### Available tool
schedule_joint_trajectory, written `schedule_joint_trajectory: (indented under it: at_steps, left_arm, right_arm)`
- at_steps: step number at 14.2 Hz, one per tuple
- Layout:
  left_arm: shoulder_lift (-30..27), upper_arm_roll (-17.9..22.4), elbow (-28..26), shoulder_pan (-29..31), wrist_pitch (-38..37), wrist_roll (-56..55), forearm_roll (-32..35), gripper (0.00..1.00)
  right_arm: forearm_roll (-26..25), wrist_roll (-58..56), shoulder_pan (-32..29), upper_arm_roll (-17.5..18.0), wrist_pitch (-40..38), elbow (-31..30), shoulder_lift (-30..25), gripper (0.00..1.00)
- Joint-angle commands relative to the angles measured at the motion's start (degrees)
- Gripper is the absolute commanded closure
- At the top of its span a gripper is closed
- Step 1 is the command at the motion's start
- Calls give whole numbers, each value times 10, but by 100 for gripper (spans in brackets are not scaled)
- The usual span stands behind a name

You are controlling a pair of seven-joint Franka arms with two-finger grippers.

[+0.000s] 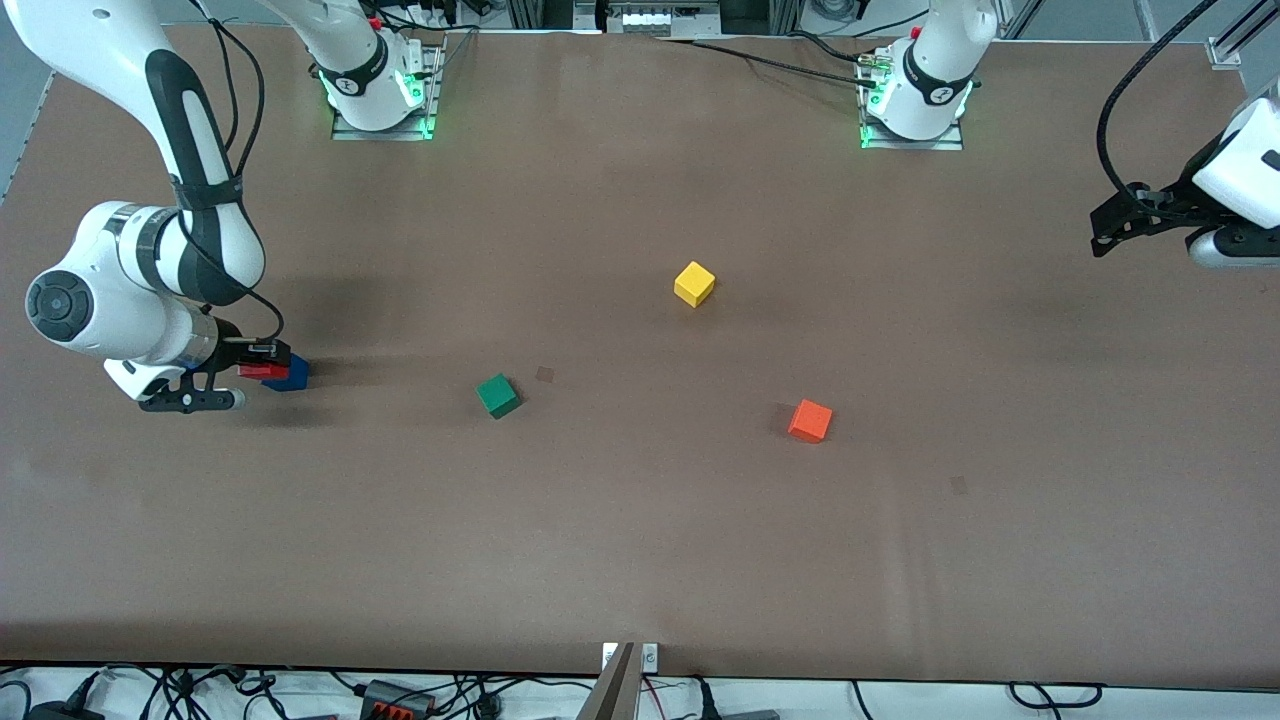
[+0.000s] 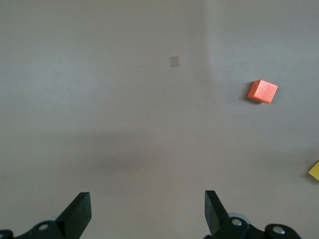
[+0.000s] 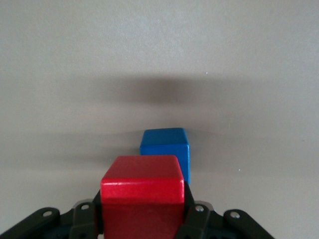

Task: Pass red block to right arm, stack on blue
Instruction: 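Open the right gripper and release the red cube on the blue cube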

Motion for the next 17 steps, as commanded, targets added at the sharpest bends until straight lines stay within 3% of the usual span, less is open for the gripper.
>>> schedule_joint_trajectory:
  at_steps: [1, 17]
  left_arm:
    - [-3, -1, -2, -1, -6, 10, -26, 0]
    - [20, -1, 30, -4, -9, 7, -27, 0]
  right_arm:
    - [9, -20, -4, 3, -6, 12, 17, 100]
    - [-15, -47, -2, 0, 10, 18, 30, 100]
